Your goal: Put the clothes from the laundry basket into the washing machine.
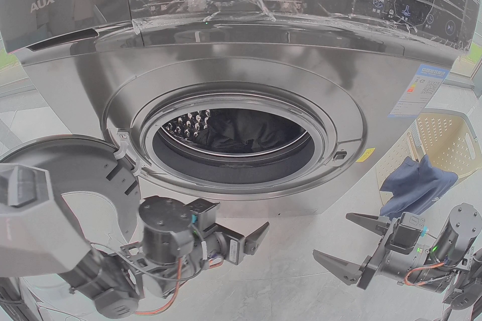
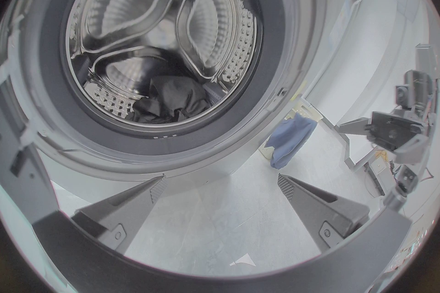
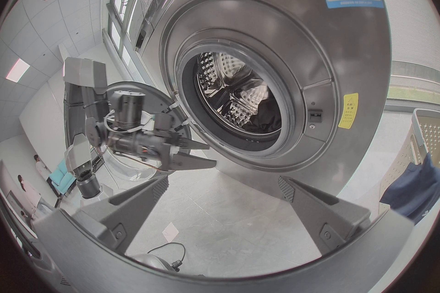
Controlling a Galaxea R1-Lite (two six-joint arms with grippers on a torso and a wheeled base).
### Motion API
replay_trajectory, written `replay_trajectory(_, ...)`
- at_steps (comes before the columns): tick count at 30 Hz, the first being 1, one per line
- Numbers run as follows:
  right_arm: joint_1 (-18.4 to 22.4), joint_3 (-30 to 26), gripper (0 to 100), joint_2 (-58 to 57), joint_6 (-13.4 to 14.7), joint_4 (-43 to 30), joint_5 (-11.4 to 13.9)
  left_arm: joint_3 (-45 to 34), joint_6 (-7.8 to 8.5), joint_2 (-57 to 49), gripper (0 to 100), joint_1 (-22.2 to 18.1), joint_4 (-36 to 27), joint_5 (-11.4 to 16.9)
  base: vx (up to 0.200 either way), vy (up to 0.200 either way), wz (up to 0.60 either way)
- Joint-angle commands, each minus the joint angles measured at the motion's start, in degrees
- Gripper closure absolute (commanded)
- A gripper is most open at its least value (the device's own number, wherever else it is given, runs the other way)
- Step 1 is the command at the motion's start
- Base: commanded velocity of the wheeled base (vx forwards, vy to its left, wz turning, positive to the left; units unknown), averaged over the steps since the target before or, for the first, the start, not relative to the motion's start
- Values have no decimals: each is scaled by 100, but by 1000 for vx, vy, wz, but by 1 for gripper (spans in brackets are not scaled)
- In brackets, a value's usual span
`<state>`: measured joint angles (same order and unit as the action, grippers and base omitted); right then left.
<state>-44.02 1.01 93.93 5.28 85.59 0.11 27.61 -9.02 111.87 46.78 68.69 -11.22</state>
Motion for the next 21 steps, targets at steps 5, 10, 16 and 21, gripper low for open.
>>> replay_trajectory(5,1414,-101,0,-1166,-97,-1036,-64,-1935,76,-2829,0,148,364,-83,-120,0,0)
replay_trajectory(10,1941,-101,0,-1755,-97,-1563,-152,-2454,296,-3989,0,-309,30,-241,-200,0,0)
replay_trajectory(16,2284,-101,0,-2880,-229,-2688,-688,-2638,498,-5474,0,-687,-726,-250,-200,0,0)
replay_trajectory(21,2319,-101,0,-4102,-185,-3971,-846,-2761,480,-6265,0,-977,-1631,-250,-200,0,0)
